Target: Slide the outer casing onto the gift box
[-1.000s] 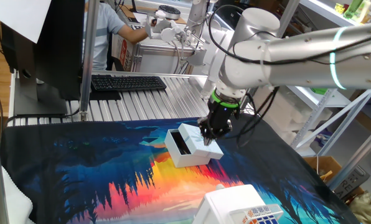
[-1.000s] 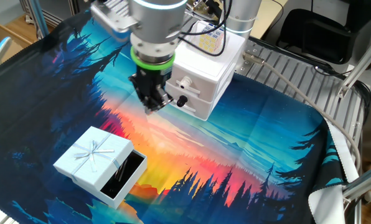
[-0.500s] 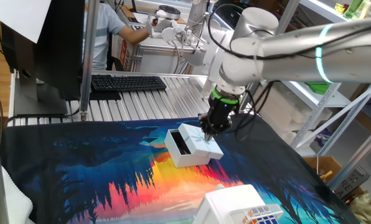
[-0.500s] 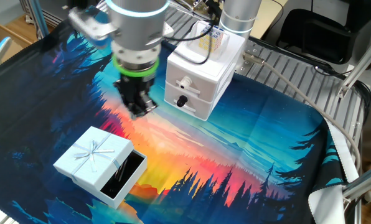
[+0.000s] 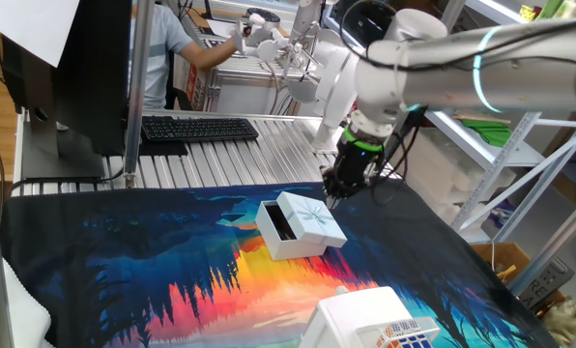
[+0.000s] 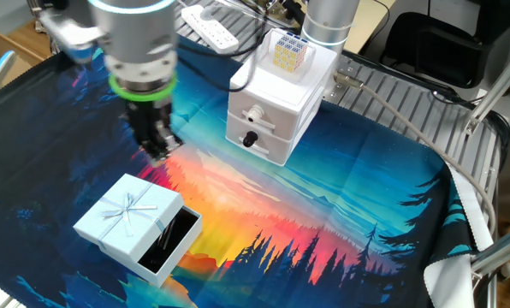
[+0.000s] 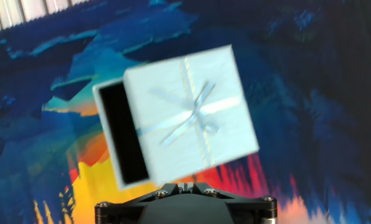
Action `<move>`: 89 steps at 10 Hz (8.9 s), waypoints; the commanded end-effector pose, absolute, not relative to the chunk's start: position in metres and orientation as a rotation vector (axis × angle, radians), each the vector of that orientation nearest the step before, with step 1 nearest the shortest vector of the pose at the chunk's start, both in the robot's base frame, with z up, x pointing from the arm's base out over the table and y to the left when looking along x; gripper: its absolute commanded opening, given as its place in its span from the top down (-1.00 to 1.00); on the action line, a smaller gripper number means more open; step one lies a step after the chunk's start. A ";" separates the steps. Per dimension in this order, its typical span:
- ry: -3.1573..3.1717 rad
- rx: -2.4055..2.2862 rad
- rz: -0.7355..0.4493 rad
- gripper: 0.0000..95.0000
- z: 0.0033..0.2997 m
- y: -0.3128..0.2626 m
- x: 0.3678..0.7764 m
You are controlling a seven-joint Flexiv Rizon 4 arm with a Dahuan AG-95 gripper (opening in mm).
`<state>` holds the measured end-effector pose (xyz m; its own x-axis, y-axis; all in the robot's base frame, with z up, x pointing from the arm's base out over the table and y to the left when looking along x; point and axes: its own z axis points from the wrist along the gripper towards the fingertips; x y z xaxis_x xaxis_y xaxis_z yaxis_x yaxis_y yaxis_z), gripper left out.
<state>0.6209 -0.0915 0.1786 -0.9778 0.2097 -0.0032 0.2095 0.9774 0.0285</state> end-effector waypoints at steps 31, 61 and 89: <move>3.075 0.370 -0.007 1.00 0.140 -0.104 0.636; 3.107 0.342 0.055 1.00 0.093 -0.192 0.713; 3.117 0.489 0.216 1.00 0.073 -0.217 0.686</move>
